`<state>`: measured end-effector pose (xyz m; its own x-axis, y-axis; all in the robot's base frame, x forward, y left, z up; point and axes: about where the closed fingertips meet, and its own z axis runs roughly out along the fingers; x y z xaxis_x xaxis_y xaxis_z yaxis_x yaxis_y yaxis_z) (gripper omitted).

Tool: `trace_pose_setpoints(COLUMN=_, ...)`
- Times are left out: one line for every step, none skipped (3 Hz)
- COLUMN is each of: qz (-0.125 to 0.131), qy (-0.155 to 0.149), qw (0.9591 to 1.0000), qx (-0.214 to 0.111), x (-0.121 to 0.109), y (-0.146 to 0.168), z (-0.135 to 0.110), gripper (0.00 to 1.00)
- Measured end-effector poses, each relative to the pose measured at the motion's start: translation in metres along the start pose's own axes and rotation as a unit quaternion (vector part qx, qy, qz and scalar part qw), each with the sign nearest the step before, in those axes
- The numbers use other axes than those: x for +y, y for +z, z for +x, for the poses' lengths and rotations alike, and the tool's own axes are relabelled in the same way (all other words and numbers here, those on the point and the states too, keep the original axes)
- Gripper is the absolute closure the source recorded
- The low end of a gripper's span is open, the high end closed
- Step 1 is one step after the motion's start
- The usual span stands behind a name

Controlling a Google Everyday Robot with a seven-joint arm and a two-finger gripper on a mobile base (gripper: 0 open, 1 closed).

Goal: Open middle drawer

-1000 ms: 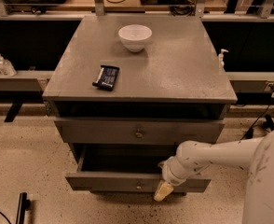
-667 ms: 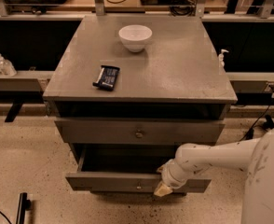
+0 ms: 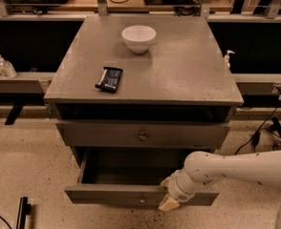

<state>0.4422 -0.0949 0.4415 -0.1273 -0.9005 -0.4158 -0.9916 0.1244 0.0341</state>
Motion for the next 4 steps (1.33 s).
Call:
trace_pose_setpoints(qz=-0.028, qy=-0.009, qw=0.9992, qx=-0.028, x=0.02, y=-0.01, z=-0.005, gripper=0.59)
trace_pose_setpoints(qz=-0.048, qy=-0.026, qw=0.9967, qx=-0.06, x=0.038, y=-0.028, z=-0.011, gripper=0.56)
trace_pose_setpoints(qz=-0.045, qy=-0.036, qw=0.9961, qx=-0.067, x=0.044, y=-0.046, z=-0.014, gripper=0.53)
trace_pose_setpoints(qz=-0.017, qy=-0.042, qw=0.9978, qx=-0.047, x=0.023, y=-0.06, z=-0.017, gripper=0.56)
